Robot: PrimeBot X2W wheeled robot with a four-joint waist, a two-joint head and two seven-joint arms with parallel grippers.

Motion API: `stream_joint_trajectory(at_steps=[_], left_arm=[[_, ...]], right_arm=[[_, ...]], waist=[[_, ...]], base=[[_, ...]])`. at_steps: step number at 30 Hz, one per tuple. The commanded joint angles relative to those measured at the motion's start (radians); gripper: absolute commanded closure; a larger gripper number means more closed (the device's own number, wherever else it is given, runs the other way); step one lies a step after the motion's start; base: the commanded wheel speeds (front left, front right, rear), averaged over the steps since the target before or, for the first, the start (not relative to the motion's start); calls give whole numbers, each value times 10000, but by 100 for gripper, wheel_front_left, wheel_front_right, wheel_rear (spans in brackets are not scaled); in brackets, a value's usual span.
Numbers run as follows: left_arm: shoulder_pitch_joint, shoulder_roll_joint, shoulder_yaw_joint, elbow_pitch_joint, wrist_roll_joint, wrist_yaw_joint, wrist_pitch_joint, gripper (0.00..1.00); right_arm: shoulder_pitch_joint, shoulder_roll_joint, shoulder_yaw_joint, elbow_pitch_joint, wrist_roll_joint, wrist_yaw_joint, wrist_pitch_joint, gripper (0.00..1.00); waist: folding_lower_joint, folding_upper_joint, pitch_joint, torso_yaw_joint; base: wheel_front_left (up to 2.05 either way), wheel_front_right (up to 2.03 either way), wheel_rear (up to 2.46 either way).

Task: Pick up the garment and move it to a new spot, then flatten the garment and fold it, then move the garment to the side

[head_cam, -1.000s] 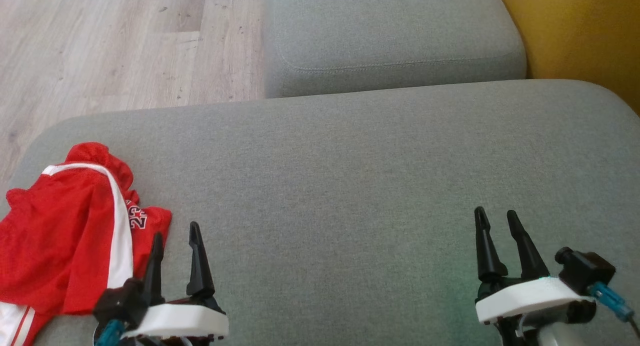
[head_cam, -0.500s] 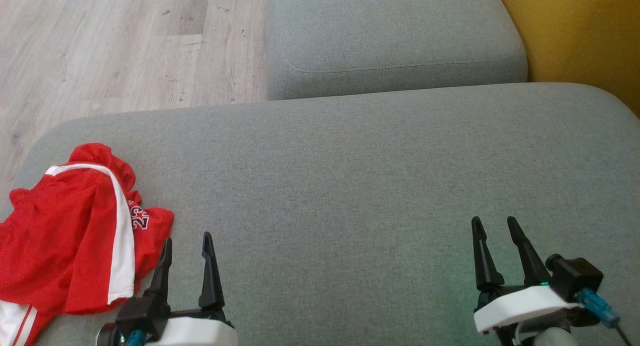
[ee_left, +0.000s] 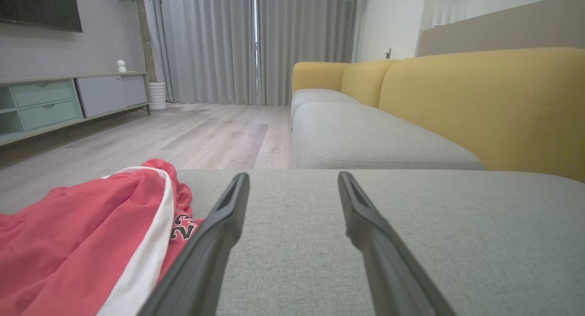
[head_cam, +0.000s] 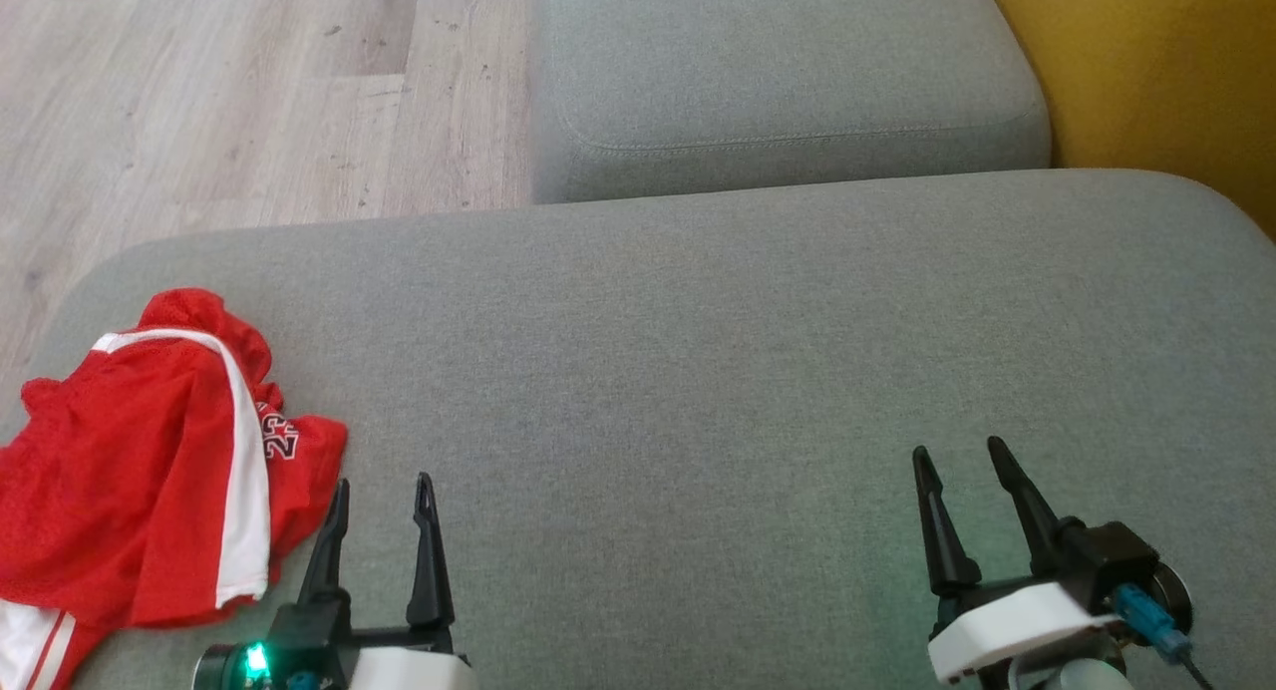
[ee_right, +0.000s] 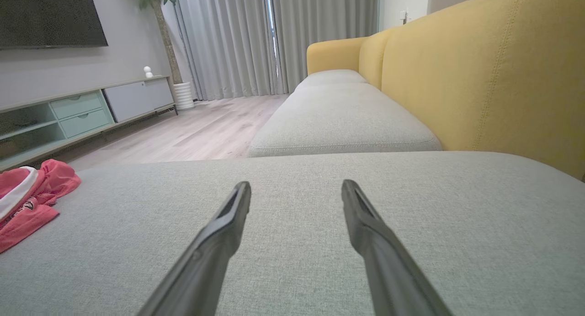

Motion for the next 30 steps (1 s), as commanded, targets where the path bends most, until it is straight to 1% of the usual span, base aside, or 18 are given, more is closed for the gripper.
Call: stream_joint_trajectory(at_steps=[1, 21, 25, 30], left_arm=[[-323, 70, 260, -254, 162, 66, -120, 0], [-372, 70, 290, -20, -90, 50, -120, 0], [-407, 70, 282, 62, -51, 34, -120, 0], [-404, 70, 315, 89, 22, 46, -120, 0]], right_arm=[[-201, -93, 290, -264, -164, 77, -137, 0], [-194, -93, 285, -99, -101, 77, -137, 0], [-128, -93, 319, -91, -93, 77, -137, 0], [-65, -93, 494, -110, -68, 77, -137, 0]], waist=[[0, 0, 3, -1], [0, 0, 23, 39], [0, 0, 18, 292], [0, 0, 0, 803]], base=[[0, 0, 0], [0, 0, 0], [0, 0, 0], [0, 0, 0]])
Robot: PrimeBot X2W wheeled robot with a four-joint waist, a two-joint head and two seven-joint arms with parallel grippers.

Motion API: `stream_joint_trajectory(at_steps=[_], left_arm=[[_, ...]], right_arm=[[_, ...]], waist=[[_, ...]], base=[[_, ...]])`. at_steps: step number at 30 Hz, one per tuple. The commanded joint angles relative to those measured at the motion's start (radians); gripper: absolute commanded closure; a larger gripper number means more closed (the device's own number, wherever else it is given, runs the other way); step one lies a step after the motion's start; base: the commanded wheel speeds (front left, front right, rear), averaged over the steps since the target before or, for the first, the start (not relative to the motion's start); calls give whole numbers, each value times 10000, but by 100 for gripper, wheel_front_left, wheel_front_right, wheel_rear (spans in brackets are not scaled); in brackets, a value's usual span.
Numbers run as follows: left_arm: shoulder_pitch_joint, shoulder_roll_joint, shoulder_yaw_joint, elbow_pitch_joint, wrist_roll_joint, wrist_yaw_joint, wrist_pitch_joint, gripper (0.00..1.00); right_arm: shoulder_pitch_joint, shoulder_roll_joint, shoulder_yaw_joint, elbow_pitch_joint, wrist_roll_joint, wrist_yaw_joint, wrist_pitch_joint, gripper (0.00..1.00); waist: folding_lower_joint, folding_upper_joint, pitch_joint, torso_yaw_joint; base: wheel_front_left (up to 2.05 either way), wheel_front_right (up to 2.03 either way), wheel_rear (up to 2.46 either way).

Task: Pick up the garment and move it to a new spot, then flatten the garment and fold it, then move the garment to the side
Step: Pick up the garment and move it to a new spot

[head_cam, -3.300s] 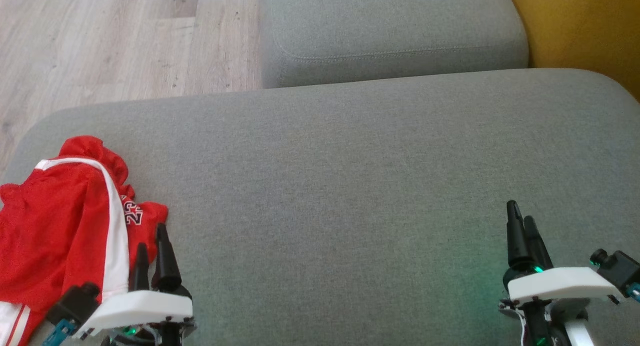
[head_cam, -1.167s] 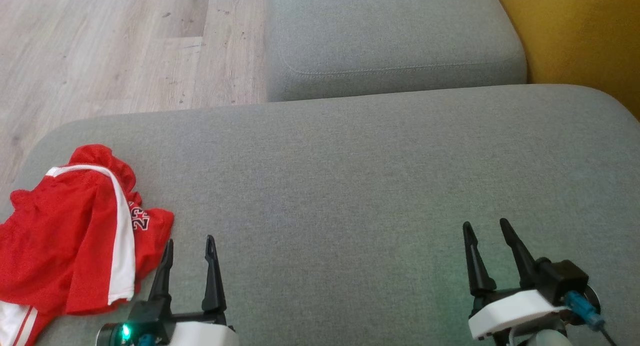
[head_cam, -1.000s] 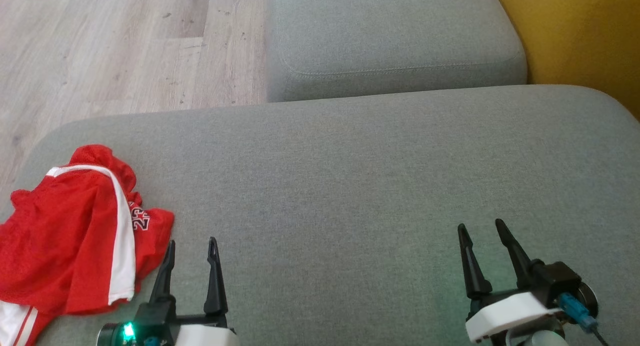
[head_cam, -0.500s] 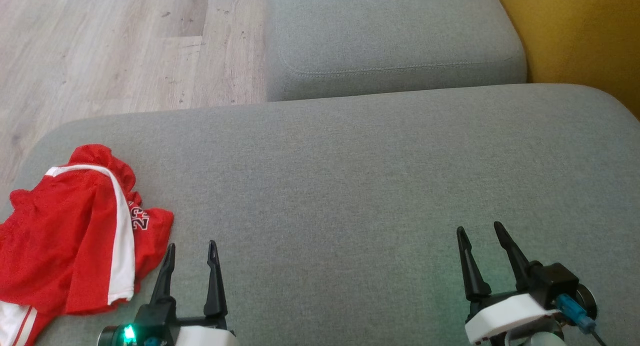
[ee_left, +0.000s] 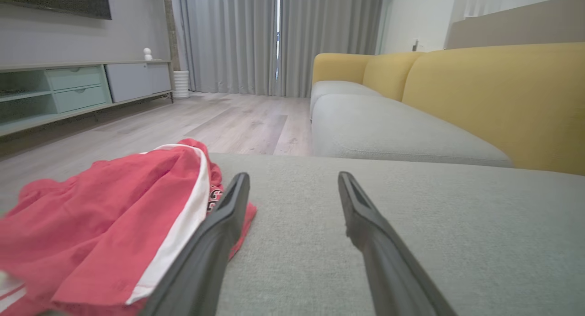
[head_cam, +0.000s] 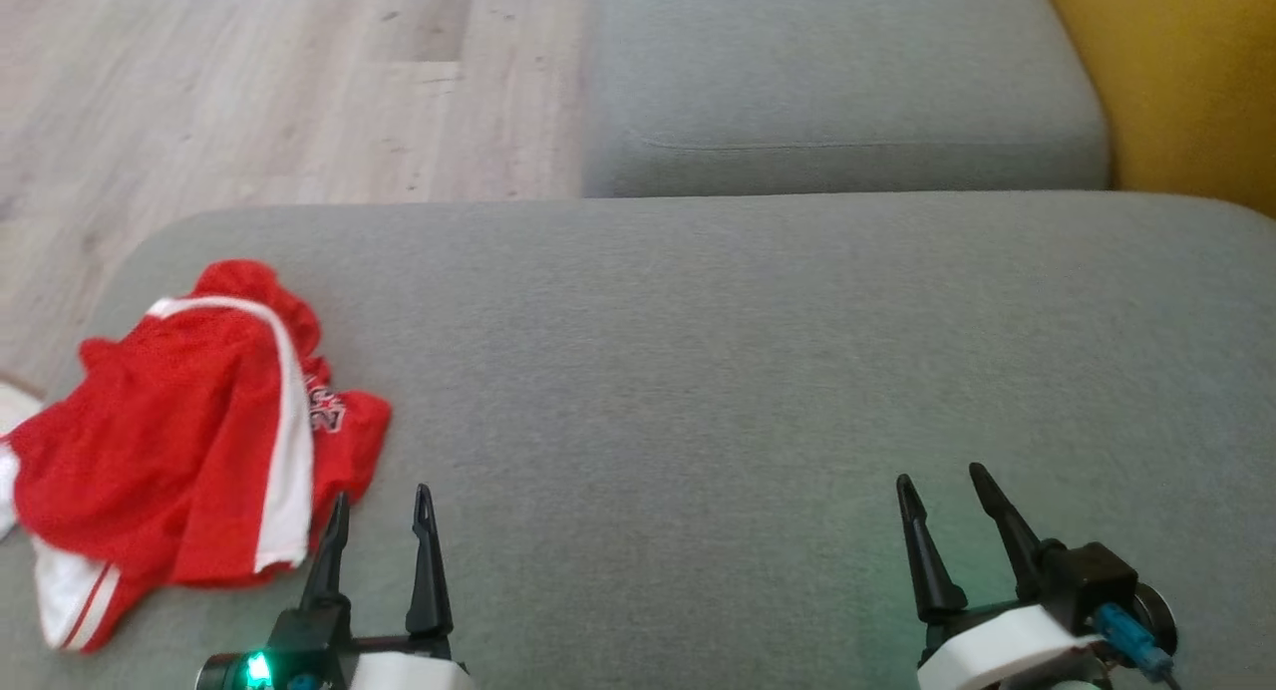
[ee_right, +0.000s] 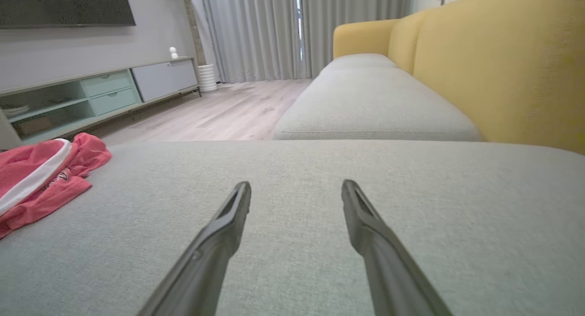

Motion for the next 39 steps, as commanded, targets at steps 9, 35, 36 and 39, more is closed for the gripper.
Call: stream_joint_trajectory(at_steps=[9, 35, 36, 39], left_arm=[[-231, 66, 531, -311, 250, -56, -97, 0], [-303, 119, 815, -704, 768, -192, -97, 0], [-525, 171, 866, -865, 861, -247, -97, 0], [-1479, 396, 1105, -1380, 989, -438, -97, 0]], right_arm=[[-270, -91, 583, -386, 134, 77, -138, 0], [-322, -91, 977, -409, 169, 77, -138, 0], [-323, -91, 956, -446, 160, 77, -138, 0], [-325, -91, 891, -545, 99, 77, -138, 0]], waist=[[-1, 0, -4, 1506], [-1, 0, 68, 3278], [-1, 0, 131, 3309], [-1, 0, 432, 3405]], base=[[0, 0, 0], [0, 0, 0], [0, 0, 0], [0, 0, 0]])
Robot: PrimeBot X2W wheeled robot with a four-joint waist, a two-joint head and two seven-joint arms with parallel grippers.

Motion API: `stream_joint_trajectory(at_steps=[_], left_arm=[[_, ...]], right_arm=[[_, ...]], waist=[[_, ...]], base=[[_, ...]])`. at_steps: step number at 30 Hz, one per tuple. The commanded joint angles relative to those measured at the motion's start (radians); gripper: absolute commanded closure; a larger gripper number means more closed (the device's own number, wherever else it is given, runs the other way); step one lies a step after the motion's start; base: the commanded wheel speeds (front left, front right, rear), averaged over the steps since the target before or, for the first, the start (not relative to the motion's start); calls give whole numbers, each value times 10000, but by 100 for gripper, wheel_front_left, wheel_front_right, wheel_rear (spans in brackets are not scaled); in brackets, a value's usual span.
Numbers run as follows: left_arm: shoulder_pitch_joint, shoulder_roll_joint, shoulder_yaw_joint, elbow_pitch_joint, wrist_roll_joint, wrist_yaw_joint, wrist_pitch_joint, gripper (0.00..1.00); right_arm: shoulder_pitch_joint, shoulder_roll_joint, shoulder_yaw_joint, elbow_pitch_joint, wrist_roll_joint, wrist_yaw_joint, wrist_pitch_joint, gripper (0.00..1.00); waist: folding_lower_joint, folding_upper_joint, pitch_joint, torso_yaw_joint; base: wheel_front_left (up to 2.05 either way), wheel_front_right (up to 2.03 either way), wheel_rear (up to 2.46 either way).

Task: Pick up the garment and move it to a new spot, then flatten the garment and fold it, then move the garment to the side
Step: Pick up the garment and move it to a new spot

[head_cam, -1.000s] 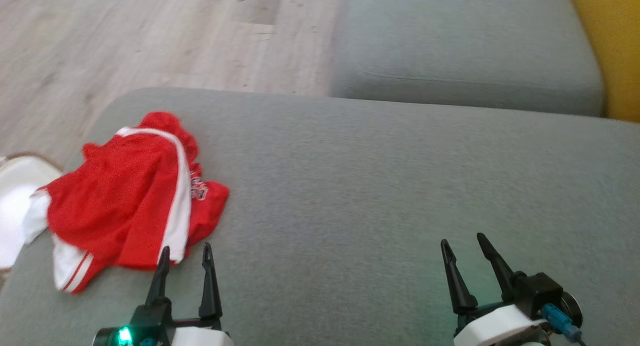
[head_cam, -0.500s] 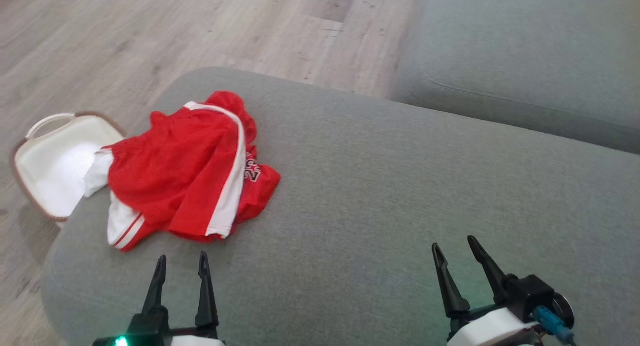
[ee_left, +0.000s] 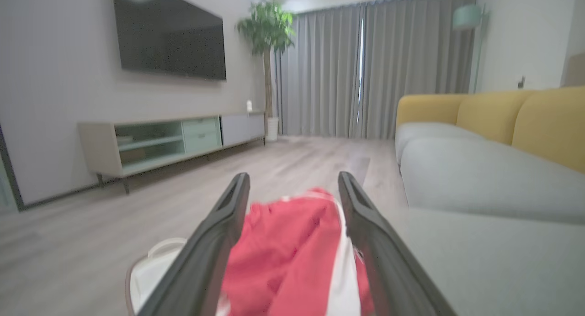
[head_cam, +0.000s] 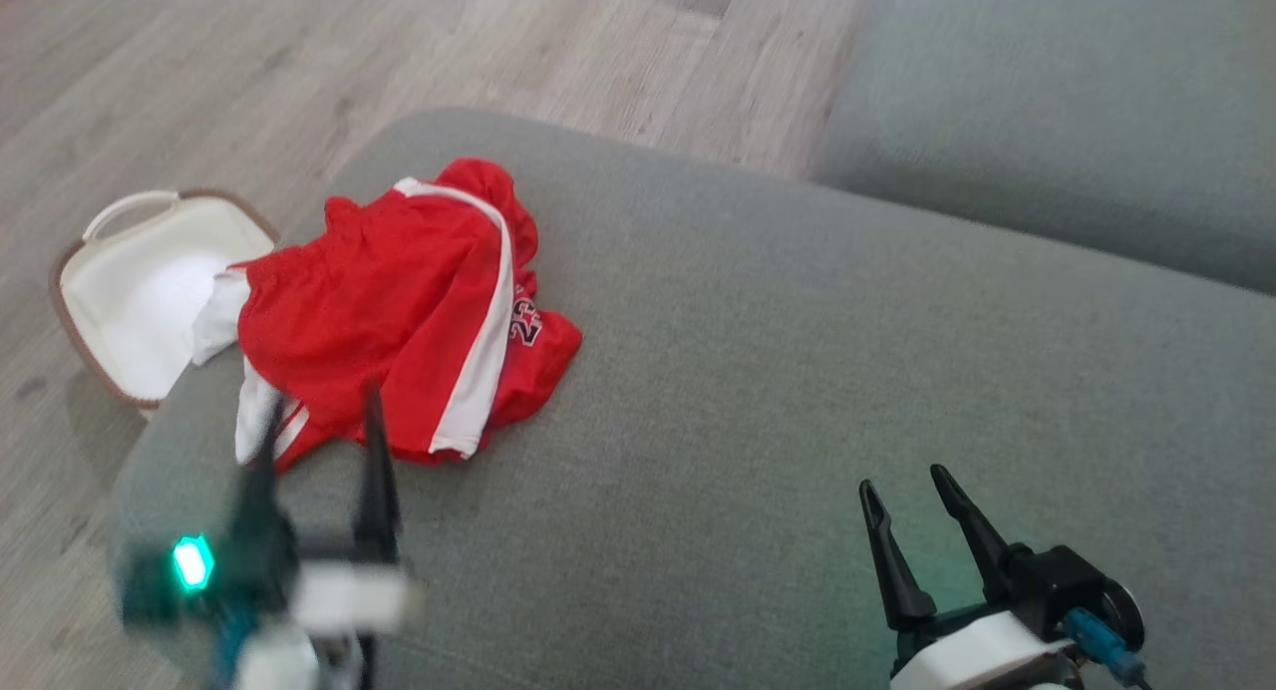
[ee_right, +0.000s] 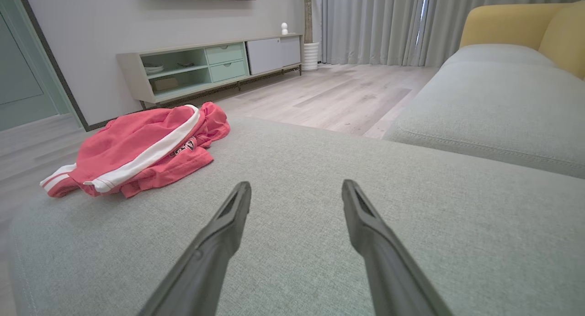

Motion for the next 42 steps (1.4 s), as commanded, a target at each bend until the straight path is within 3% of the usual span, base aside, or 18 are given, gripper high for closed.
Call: stream_joint_trajectory(at_steps=[1, 5, 8, 13, 20, 27, 37, 38, 39, 40, 42], left_arm=[[-1249, 229, 453, -561, 76, -83, -95, 0], [-3077, 719, 799, -717, 22, -486, -95, 0], [-4735, 1119, 953, 40, -42, -810, -95, 0], [-7662, 1680, 1110, 2769, -458, -1365, 655, 0], [-10906, 1646, 1629, 6711, -2052, -1769, 2567, 0], [-12218, 1887, 1369, 9379, -2792, -1906, 4736, 0], [-11904, 2427, 119, 10230, -3521, -1919, 6329, 0], [-11859, 2488, -41, 10230, -3532, -1919, 6366, 10], [-11835, 2533, -131, 10204, -3601, -1919, 6325, 77], [-11817, 2555, -215, 10197, -3689, -1919, 6339, 100], [-11845, 2609, -387, 10051, -3848, -1920, 6164, 100]], right_arm=[[-391, -91, 178, -352, -61, 77, -138, 0], [-632, -91, 64, -412, -475, 77, -138, 0], [-955, -92, -57, -419, -992, 77, -138, 0], [-1513, -486, -206, -554, -1498, 77, -138, 0], [-2196, -1334, -369, -1054, -1749, 77, -138, 0], [-2415, -1901, -357, -1806, -1874, 77, -138, 0], [-2510, -1923, -283, -2762, -2002, 77, -138, 0], [-2501, -1925, -303, -2813, -2005, 77, -138, 0], [-2494, -1931, -322, -2845, -2009, 77, -138, 0], [-2486, -1938, -343, -2857, -2009, 77, -138, 0], [-2448, -1940, -407, -2853, -2006, 77, -138, 0]], waist=[[1, 0, 264, 69], [1, 0, 1070, 52], [1, 0, 1830, 40], [1, 0, 3012, -215], [1, 0, 4545, -585], [1, 0, 5462, -1081], [1, 0, 5785, -1572], [1, 0, 5783, -1591], [1, 0, 5778, -1605], [1, 0, 5756, -1608], [1, 0, 5675, -1578]], base=[[0, 0, 0], [0, 0, 0], [0, 0, 0], [0, 0, 0], [0, 0, 0], [0, 0, 0], [0, 0, 0], [0, 0, 0], [0, 0, 0], [0, 0, 0], [0, 0, 0]])
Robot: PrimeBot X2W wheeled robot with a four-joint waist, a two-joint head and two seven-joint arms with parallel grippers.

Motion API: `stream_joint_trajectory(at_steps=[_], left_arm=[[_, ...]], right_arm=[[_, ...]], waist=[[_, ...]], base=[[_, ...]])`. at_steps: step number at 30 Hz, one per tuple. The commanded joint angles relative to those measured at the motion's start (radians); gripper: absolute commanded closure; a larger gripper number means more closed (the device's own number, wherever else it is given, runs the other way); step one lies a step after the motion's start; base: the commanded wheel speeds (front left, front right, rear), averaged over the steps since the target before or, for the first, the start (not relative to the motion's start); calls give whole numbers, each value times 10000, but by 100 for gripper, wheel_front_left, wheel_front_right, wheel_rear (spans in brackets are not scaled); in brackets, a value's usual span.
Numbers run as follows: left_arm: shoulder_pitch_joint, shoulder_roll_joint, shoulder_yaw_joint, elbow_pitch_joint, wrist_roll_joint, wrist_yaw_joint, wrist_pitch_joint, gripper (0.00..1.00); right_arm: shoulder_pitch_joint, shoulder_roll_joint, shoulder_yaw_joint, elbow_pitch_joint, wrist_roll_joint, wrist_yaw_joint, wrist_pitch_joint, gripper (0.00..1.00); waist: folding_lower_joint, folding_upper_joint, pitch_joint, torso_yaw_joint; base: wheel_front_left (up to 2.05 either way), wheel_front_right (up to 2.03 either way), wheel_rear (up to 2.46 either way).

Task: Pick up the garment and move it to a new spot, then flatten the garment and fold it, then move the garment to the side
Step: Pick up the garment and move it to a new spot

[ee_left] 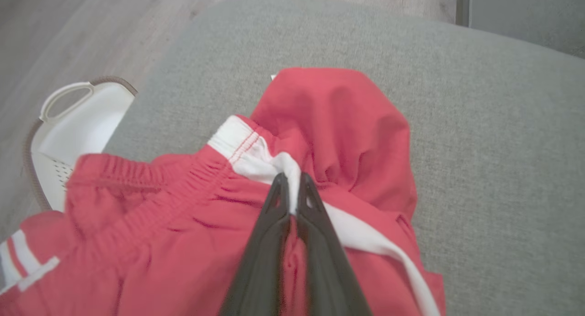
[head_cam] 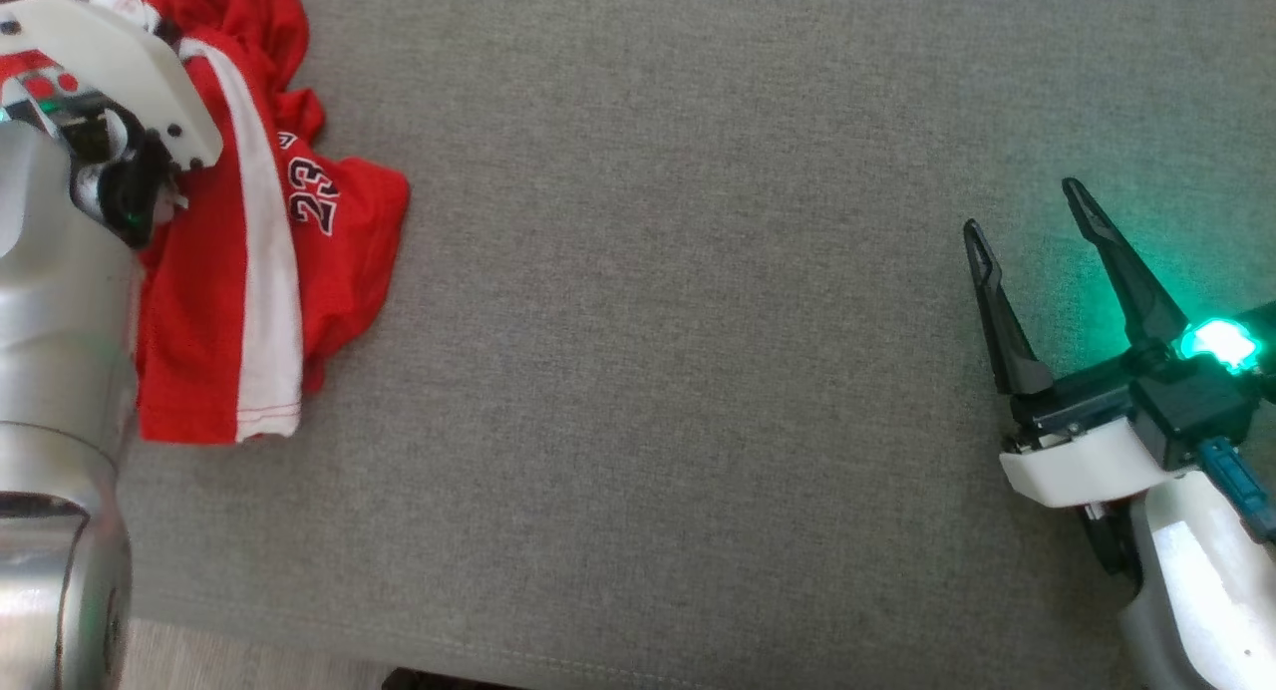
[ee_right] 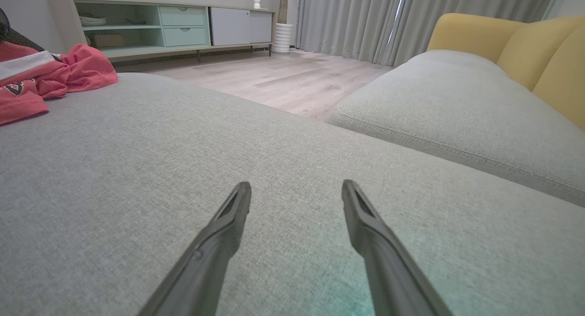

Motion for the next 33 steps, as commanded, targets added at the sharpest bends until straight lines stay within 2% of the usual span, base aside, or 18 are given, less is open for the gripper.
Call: stream_joint_trajectory(at_steps=[1, 8, 17, 24, 33], left_arm=[[-168, 737, 87, -341, -49, 19, -105, 100], [-342, 1008, -877, -1059, -515, 18, -774, 100], [-576, 1716, -2665, -2677, -1480, 18, -942, 100], [-529, 2163, -4143, -4120, -2339, 18, -430, 100], [-199, 2127, -5611, -5922, -3568, 18, -416, 100]], right_arm=[[189, -59, 151, -233, -54, 75, -49, 0], [277, 257, 245, -7, 53, 75, -49, 0], [667, 1124, 627, 523, 474, 75, -49, 0], [1046, 1532, 715, 561, 682, 75, -49, 0], [1314, 1736, 872, 502, 829, 75, -49, 0]], waist=[[0, 0, -71, 36], [0, 0, -983, 278], [0, 0, -3419, 84], [0, 0, -4522, -596], [0, 0, -5009, -2311]], base=[[0, 0, 0], [0, 0, 0], [0, 0, 0], [0, 0, 0], [0, 0, 0]])
